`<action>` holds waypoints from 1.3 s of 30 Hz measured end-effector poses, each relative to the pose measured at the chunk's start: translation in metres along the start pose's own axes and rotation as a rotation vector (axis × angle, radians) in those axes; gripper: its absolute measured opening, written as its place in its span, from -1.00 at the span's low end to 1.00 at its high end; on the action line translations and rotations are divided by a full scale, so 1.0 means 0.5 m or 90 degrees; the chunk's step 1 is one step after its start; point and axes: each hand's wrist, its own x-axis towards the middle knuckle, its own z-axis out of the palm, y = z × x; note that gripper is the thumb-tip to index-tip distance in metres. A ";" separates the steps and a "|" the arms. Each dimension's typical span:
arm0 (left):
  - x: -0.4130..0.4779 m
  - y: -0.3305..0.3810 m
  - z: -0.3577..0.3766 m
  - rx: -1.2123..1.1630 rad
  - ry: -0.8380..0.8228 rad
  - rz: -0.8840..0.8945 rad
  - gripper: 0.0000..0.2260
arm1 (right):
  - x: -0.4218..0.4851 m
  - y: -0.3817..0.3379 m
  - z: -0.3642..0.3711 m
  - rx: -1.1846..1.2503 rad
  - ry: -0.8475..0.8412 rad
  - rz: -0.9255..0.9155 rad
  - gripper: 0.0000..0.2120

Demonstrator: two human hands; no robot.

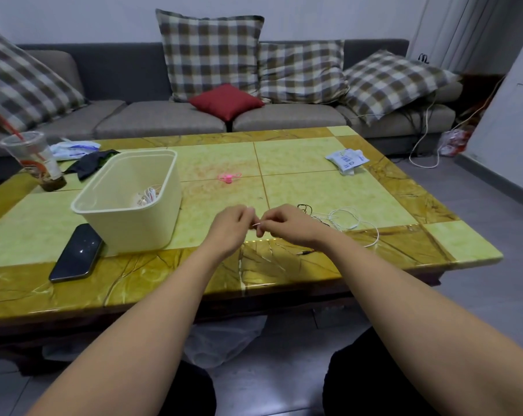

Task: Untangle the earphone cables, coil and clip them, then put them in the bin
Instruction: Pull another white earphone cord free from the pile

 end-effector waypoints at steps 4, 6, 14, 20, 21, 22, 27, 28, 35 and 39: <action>-0.009 0.014 0.006 -0.140 -0.158 -0.089 -0.62 | 0.004 0.006 -0.007 0.017 0.134 -0.012 -0.81; -0.010 0.028 0.001 -0.260 -0.164 -0.130 -0.64 | 0.005 0.015 -0.007 0.018 0.153 -0.012 -0.82; 0.004 0.033 -0.005 -0.586 -0.101 -0.167 -0.67 | -0.001 0.026 -0.010 0.126 0.042 0.002 -0.83; 0.017 0.038 -0.002 -0.784 0.037 -0.168 -0.75 | 0.011 0.014 0.004 0.186 0.009 0.036 -0.84; 0.018 0.038 -0.001 -0.772 0.063 -0.150 -0.75 | 0.012 0.014 0.008 0.165 -0.014 0.042 -0.83; 0.019 0.037 0.000 -0.716 0.087 -0.130 -0.74 | 0.012 0.013 0.013 0.134 -0.037 0.043 -0.81; 0.011 -0.001 0.000 -0.043 0.112 -0.022 -0.68 | 0.014 -0.005 0.016 0.002 0.008 -0.009 -0.83; 0.009 -0.008 0.002 0.015 0.067 -0.019 -0.66 | 0.015 -0.008 0.014 -0.014 0.048 -0.027 -0.83; 0.004 0.010 0.004 -0.096 0.018 -0.112 -0.63 | 0.022 -0.013 0.019 -0.163 0.213 -0.052 -0.82; -0.004 0.009 -0.001 -0.016 0.056 -0.143 -0.62 | 0.028 -0.024 0.034 -0.242 0.226 -0.049 -0.86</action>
